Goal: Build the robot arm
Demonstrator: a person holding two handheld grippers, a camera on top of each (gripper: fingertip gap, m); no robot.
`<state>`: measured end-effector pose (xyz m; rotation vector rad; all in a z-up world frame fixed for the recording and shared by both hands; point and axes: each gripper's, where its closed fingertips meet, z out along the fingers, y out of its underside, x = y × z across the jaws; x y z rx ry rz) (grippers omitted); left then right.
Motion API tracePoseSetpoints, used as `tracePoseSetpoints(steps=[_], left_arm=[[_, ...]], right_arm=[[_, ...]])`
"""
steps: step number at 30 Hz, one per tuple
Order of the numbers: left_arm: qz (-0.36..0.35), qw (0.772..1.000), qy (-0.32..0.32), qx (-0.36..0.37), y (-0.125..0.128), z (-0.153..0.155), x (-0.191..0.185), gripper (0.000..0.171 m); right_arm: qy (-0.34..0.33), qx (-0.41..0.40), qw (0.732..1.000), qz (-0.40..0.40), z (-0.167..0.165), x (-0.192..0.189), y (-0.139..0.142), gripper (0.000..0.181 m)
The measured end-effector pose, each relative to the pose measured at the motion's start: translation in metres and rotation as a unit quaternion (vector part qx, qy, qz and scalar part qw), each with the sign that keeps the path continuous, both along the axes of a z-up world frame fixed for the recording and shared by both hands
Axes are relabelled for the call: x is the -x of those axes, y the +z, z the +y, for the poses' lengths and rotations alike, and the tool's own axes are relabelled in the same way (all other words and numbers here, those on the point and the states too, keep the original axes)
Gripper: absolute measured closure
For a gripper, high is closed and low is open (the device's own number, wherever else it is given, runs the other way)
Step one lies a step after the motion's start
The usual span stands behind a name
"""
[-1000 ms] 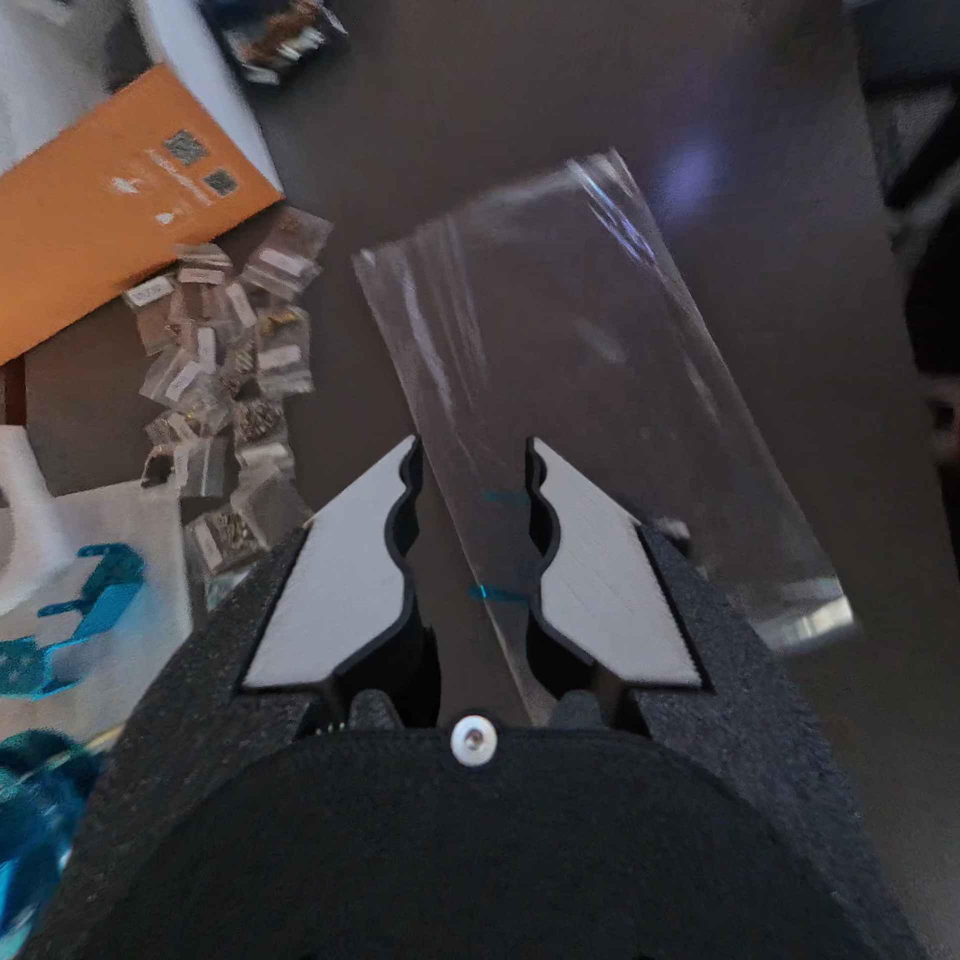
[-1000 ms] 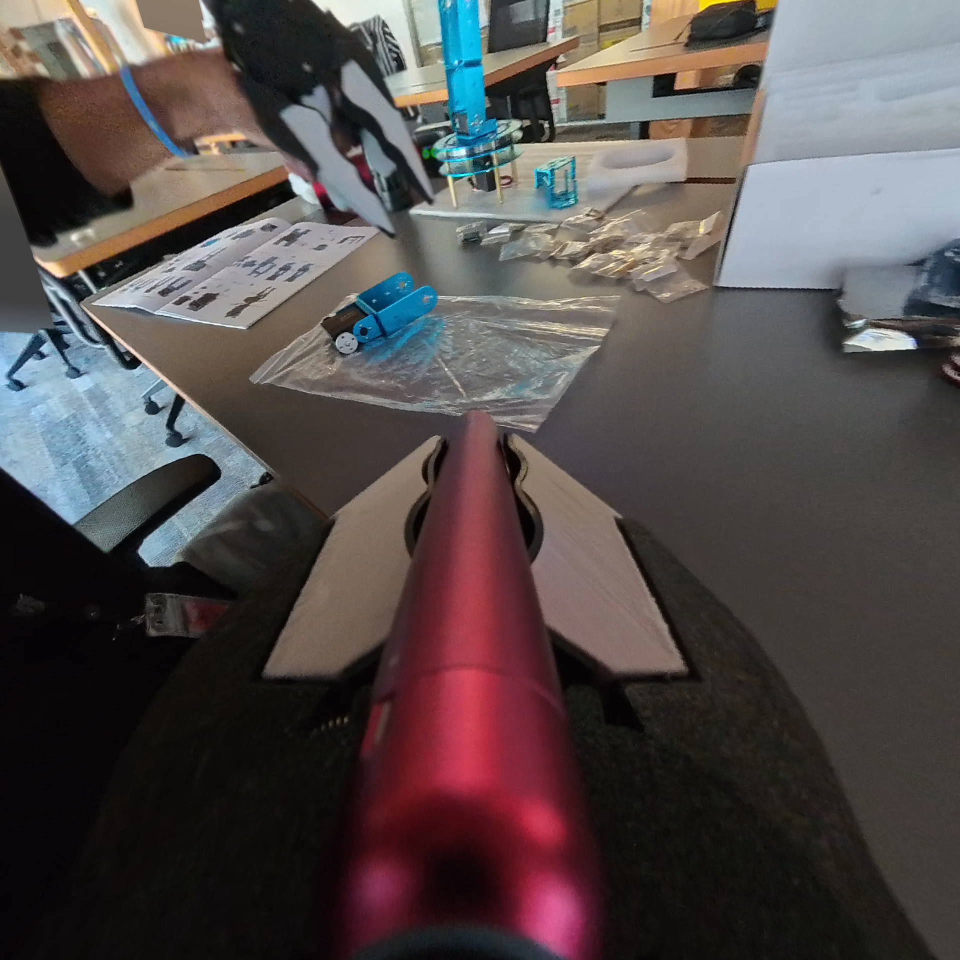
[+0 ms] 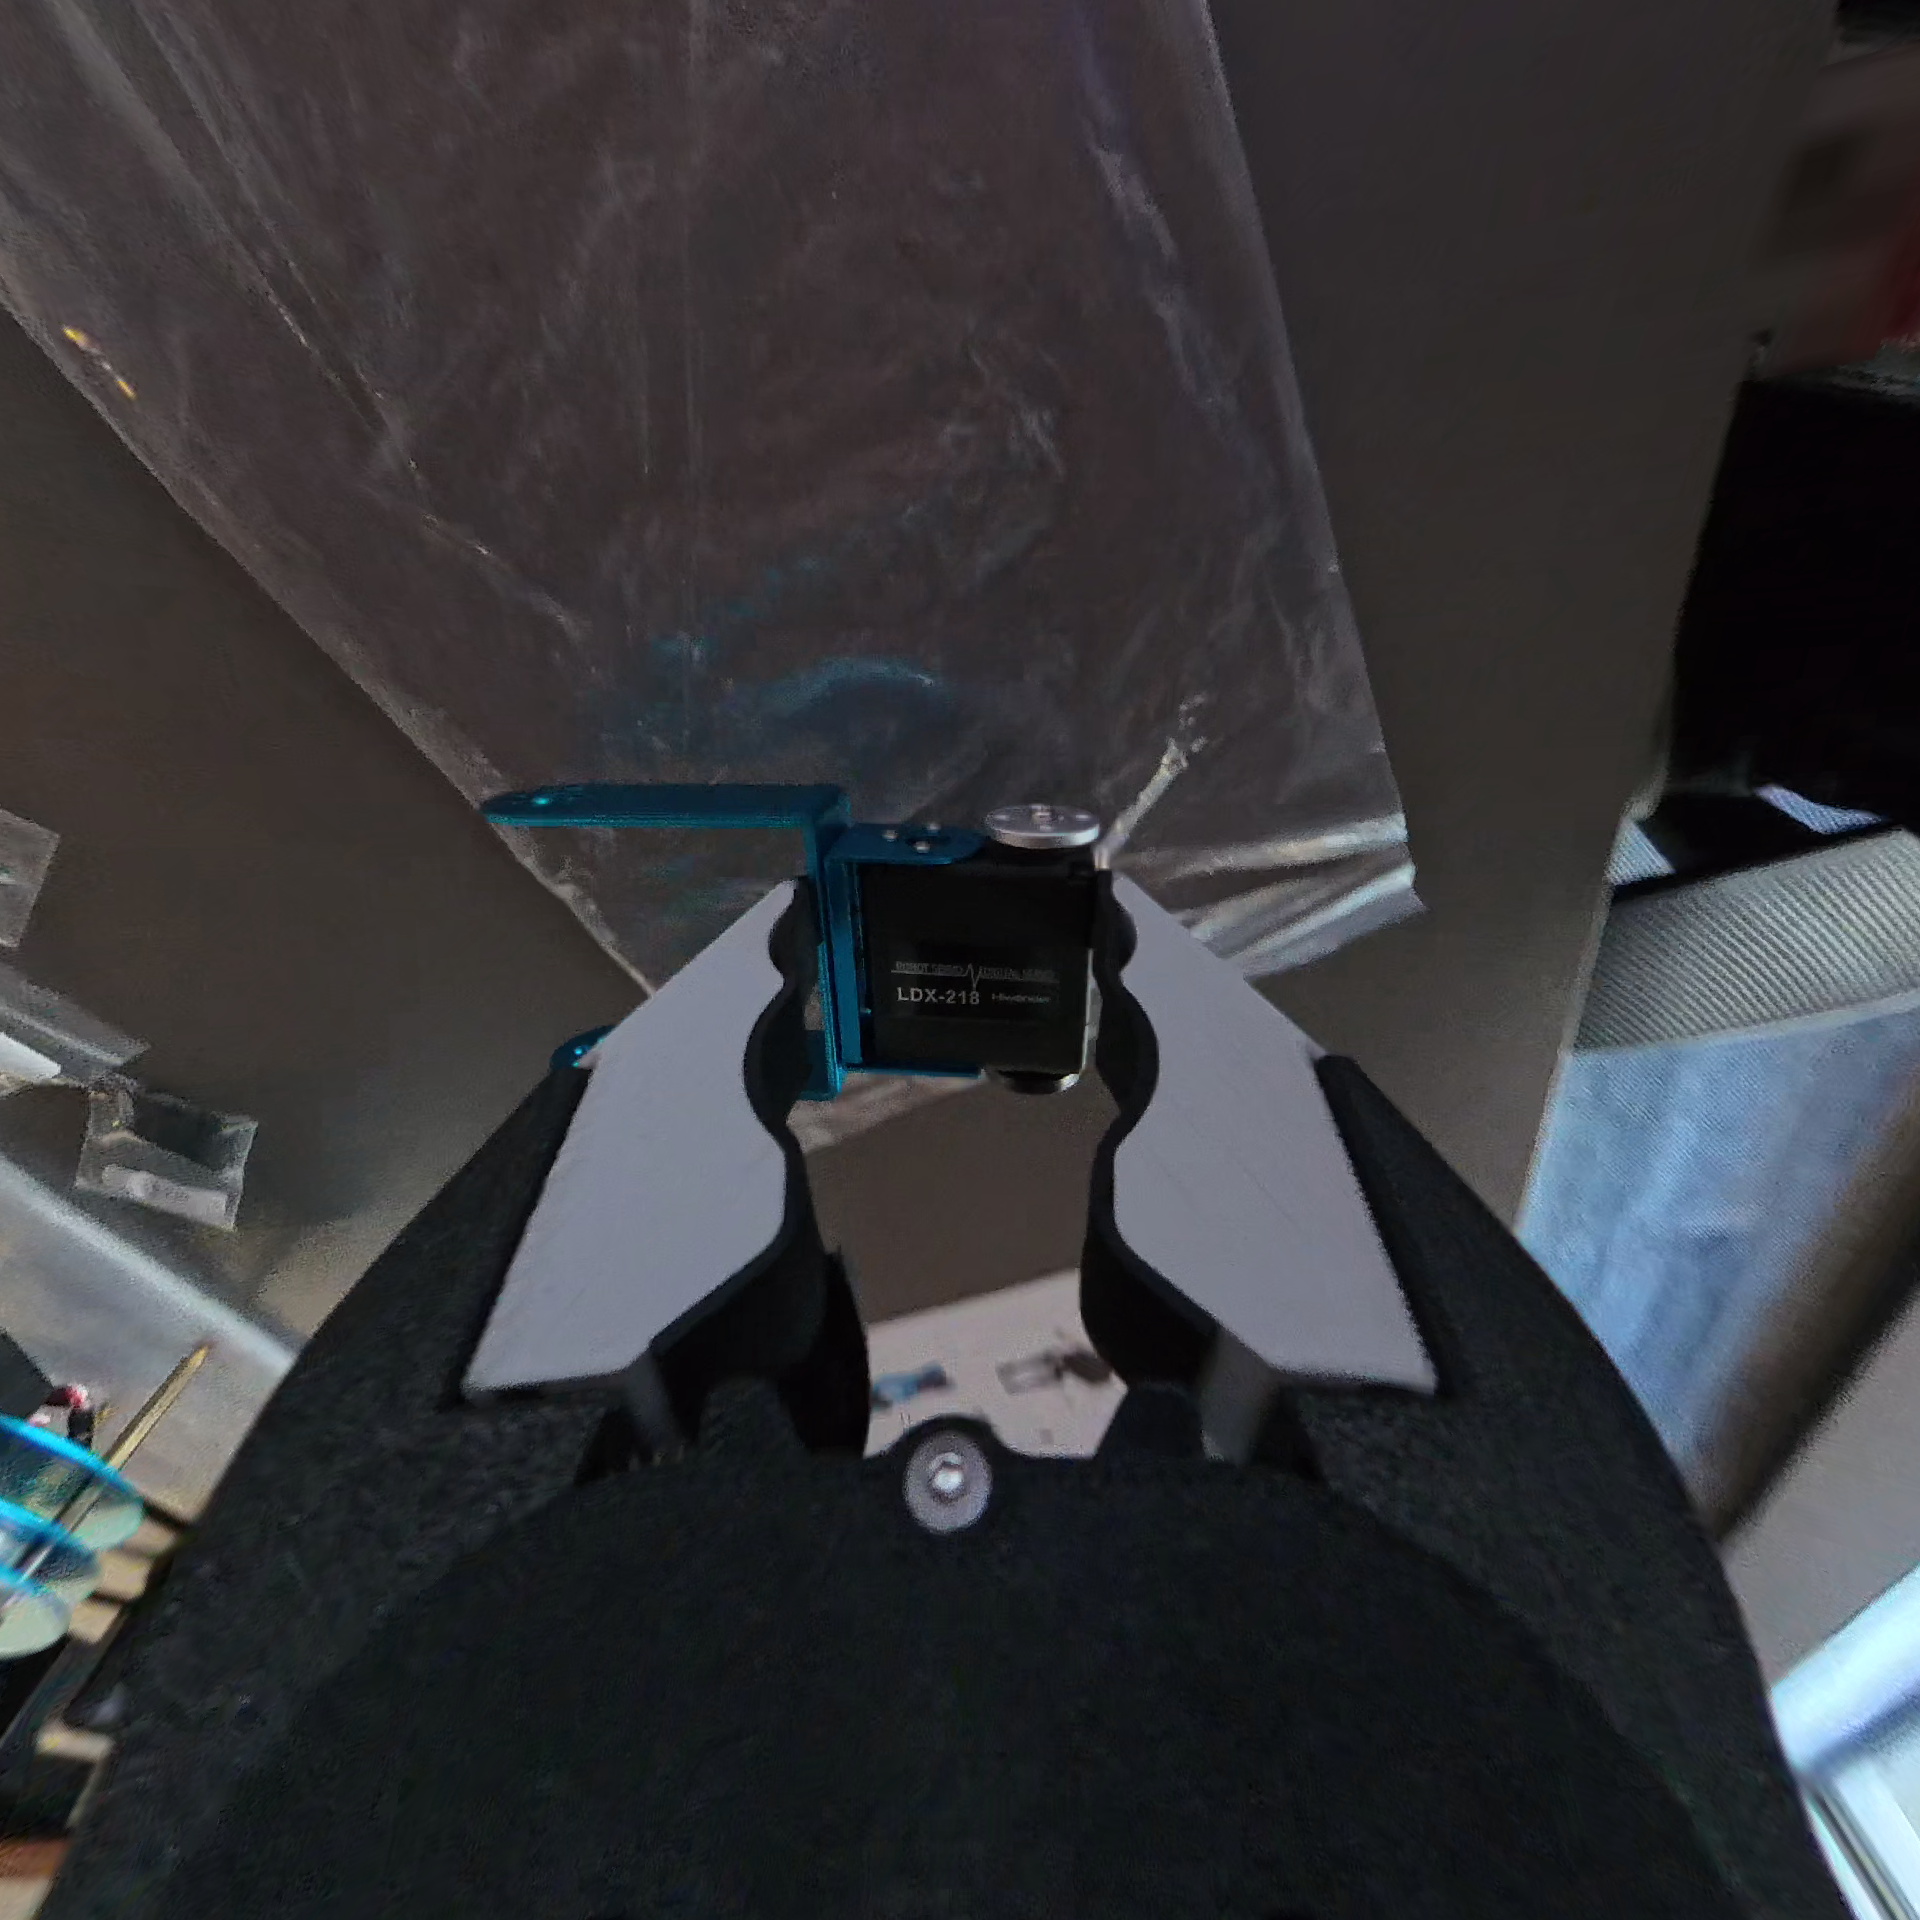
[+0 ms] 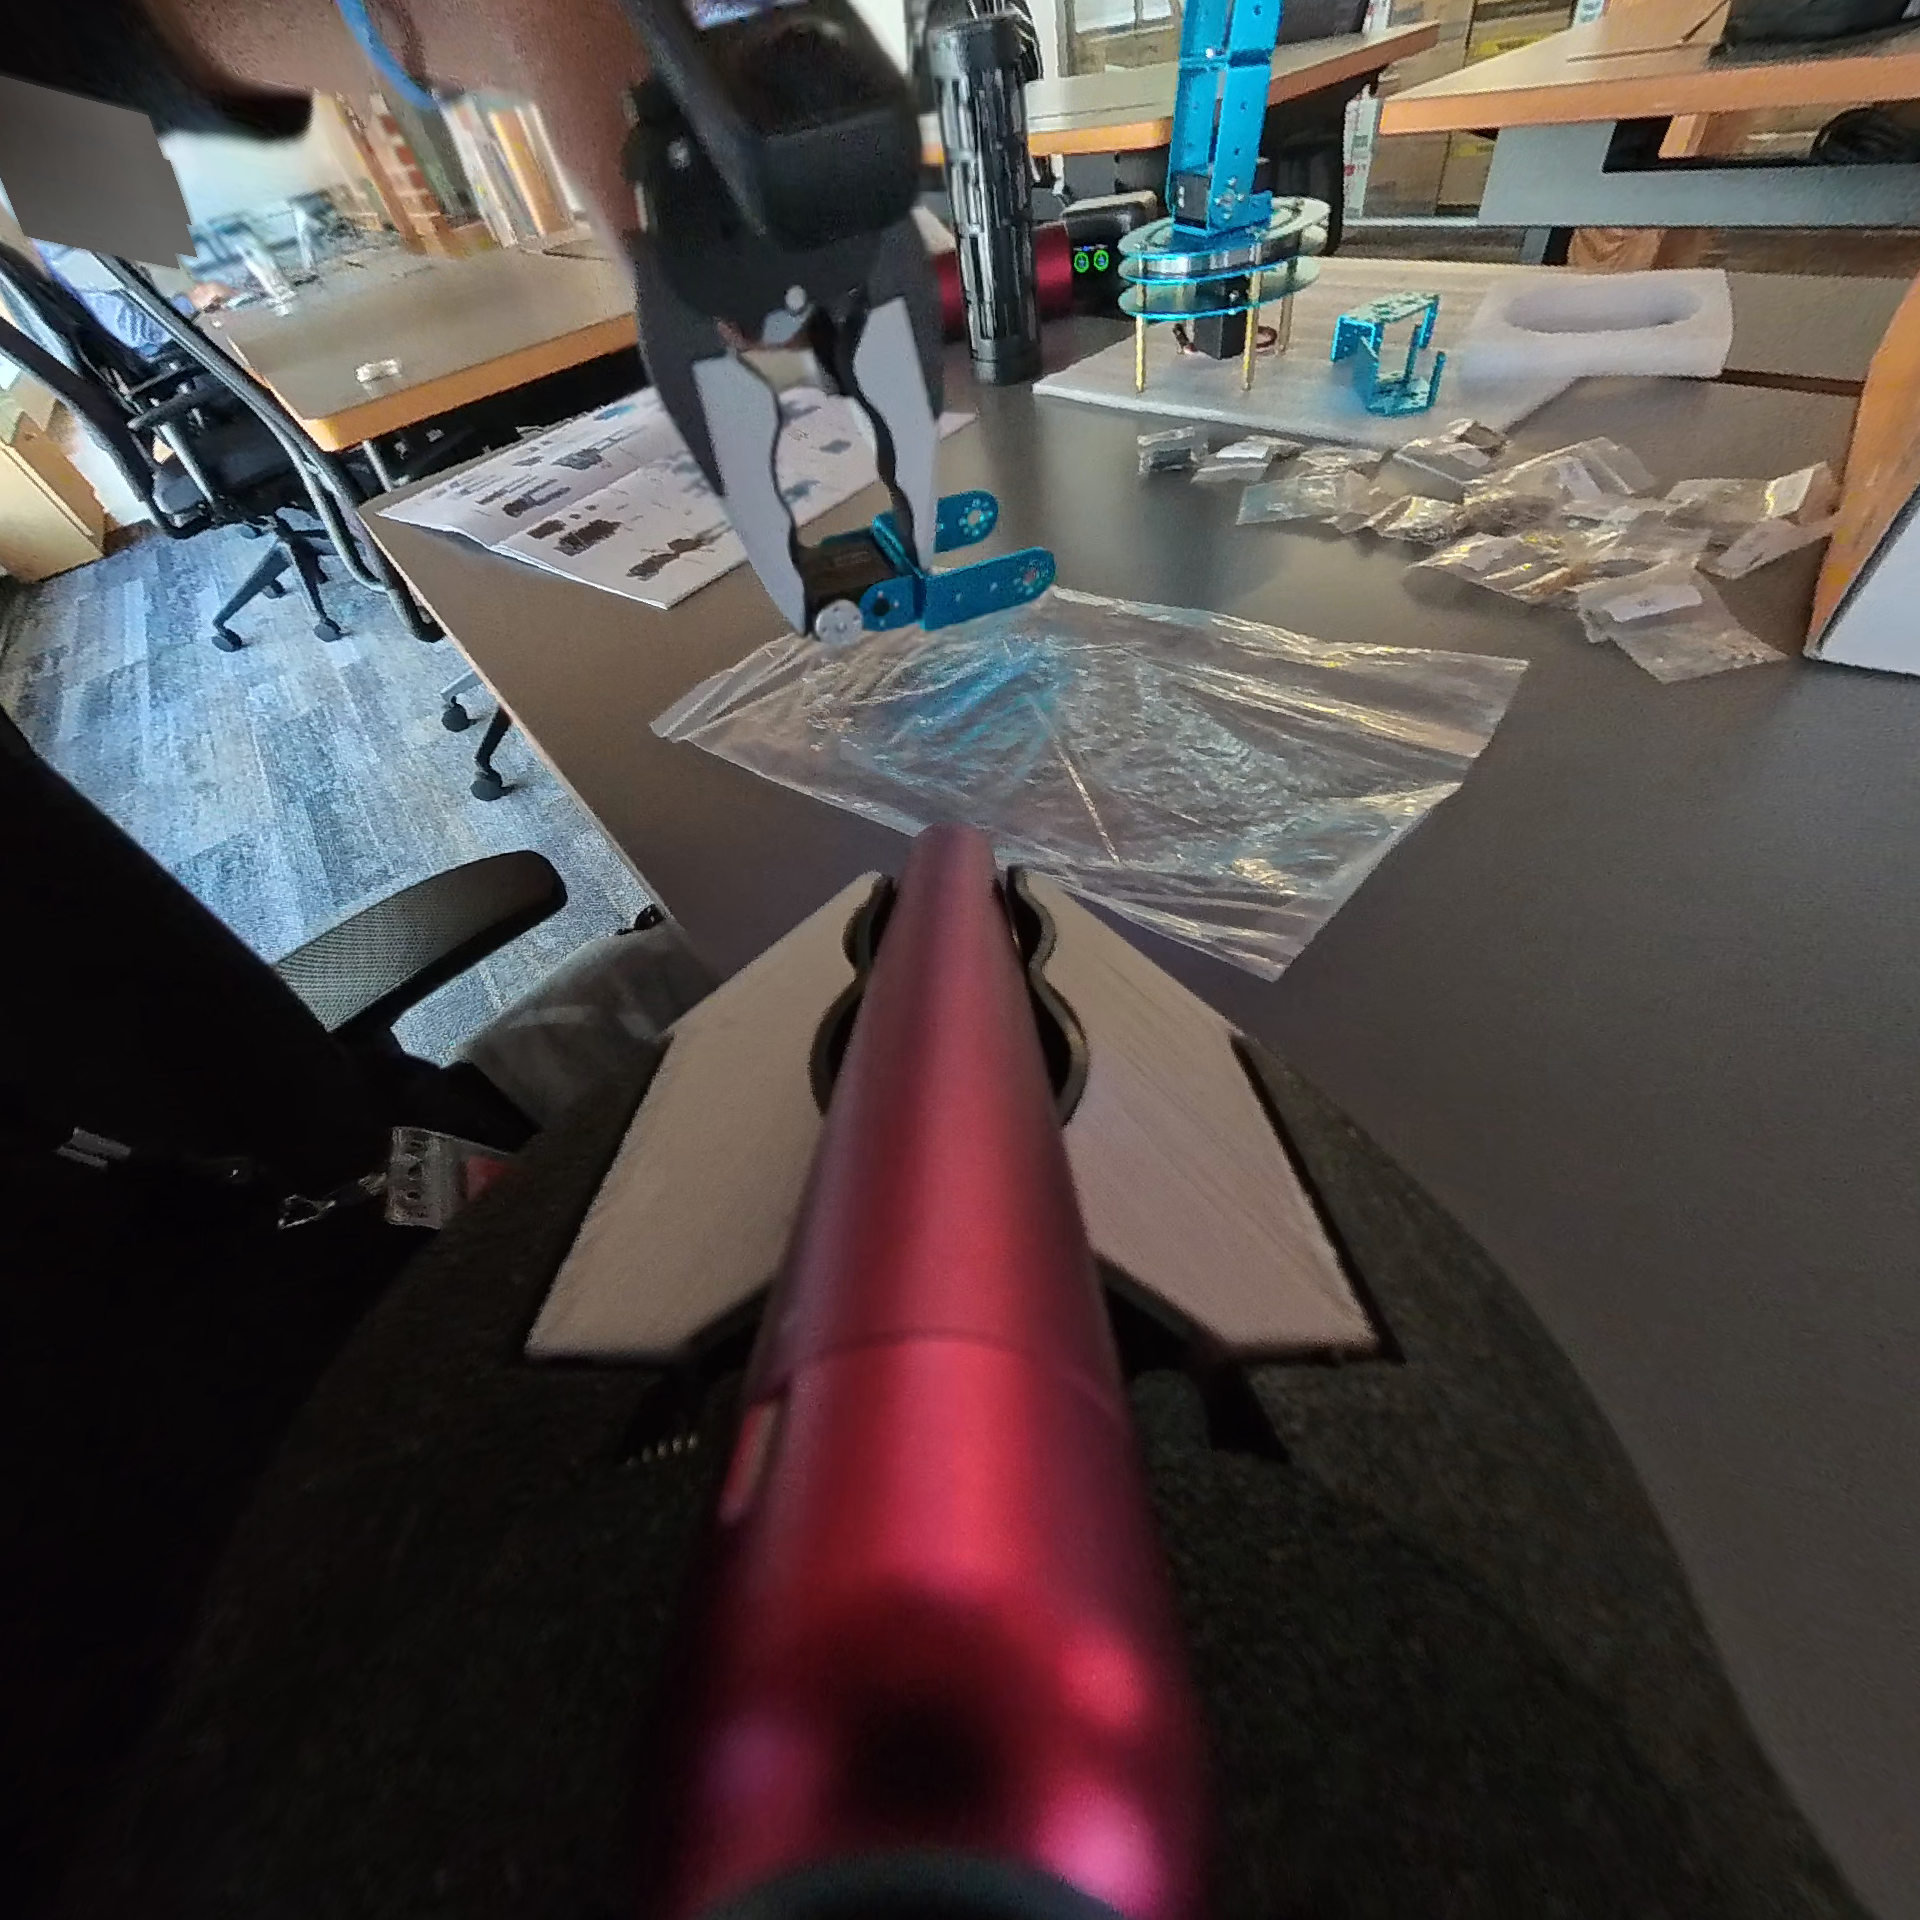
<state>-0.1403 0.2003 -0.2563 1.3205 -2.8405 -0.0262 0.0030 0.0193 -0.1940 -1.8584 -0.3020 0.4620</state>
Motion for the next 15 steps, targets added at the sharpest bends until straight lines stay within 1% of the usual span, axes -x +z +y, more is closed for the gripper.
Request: tracePoseSetpoints(steps=[3, 5, 7, 12, 15], left_arm=[[0.102, 0.995, 0.009, -0.009, 0.017, -0.003, 0.002, 0.119], [0.164, 0.986, 0.002, -0.039, 0.020, 0.000, -0.001, 0.120], [0.215, 0.974, -0.009, -0.075, 0.016, 0.004, -0.005, 0.119], [0.314, 0.935, -0.036, -0.162, 0.007, 0.010, -0.020, 0.120], [0.351, 0.906, -0.067, -0.226, 0.004, 0.010, -0.033, 0.120]], right_arm=[[0.007, -0.009, 1.000, -0.004, -0.003, 0.004, 0.003, 0.158], [0.009, -0.016, 1.000, -0.007, -0.007, 0.005, 0.005, 0.159], [0.008, -0.025, 1.000, -0.012, -0.015, 0.005, 0.009, 0.159], [0.007, -0.040, 0.999, -0.021, -0.048, -0.001, 0.013, 0.159], [0.002, -0.038, 0.999, -0.018, -0.067, -0.006, 0.009, 0.159]])
